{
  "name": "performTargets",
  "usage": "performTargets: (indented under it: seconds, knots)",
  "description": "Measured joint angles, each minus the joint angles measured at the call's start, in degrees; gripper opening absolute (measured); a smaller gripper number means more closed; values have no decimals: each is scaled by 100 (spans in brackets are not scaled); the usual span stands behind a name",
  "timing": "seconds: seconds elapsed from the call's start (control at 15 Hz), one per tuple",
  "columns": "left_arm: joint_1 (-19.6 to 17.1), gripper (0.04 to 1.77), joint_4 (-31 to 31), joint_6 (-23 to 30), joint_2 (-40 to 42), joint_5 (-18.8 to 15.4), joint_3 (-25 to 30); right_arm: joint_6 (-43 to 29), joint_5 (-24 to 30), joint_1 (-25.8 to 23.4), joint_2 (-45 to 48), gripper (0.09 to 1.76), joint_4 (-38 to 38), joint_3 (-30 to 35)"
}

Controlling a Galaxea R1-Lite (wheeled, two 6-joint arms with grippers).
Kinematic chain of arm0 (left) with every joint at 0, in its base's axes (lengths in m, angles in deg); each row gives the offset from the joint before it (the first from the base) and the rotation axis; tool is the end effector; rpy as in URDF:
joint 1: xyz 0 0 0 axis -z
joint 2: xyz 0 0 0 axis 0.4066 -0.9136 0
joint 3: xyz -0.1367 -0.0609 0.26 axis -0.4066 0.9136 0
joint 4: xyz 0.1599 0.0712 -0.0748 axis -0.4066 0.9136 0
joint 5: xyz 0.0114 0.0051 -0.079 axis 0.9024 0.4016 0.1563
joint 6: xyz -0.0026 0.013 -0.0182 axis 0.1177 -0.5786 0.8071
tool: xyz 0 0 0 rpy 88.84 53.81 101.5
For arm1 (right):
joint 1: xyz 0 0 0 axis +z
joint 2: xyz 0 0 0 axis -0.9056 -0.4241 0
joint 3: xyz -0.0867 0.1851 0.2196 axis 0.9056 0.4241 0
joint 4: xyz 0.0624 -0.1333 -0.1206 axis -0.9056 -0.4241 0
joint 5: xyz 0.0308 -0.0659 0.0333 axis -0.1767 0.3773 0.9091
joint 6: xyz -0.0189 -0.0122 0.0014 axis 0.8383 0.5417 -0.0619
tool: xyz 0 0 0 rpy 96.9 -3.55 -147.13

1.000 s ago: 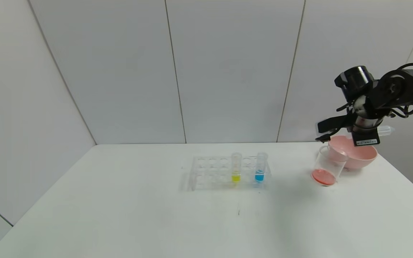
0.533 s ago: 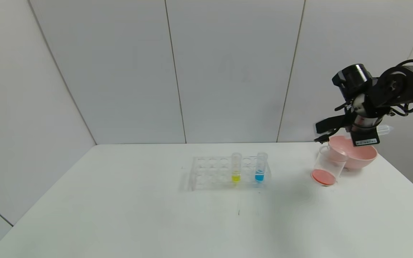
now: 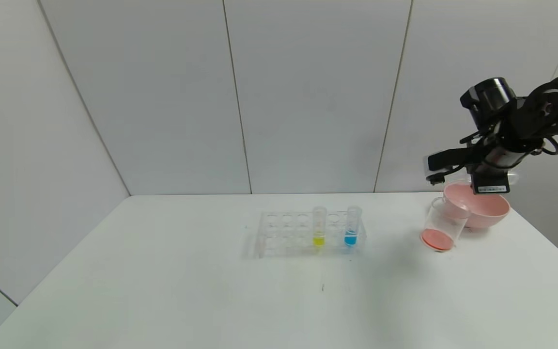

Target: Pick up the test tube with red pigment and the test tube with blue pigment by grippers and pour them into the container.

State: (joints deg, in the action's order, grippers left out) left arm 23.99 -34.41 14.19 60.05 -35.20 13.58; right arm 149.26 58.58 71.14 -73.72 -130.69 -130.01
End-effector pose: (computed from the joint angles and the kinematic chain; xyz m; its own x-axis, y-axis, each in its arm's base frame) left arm -0.0227 -0.0001 0.0753 1.0000 0.0001 -0.0022 -0.0001 1.0000 0.0000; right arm 0.3991 0.0347 0.2363 0.6336 -0.3218 -0.7035 -0.7045 0.1356 -0.6966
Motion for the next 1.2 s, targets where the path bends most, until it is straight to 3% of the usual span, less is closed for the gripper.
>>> performTargets:
  seconds: [0.33,0.73,0.93,1.2]
  knots:
    - [0,176,0,0,0,0,0,-1357,2147,-466,289,49,-27,262]
    - [0,176,0,0,-2,-2,0,-4137,3977,-728,581,49,351,449]
    - [0,176,0,0,0,0,0,-5175,4240,-770,891,49,1613,1200]
    - [0,176,0,0,0,0,0,-5997,4304,-864,1373,49,4331,3062]
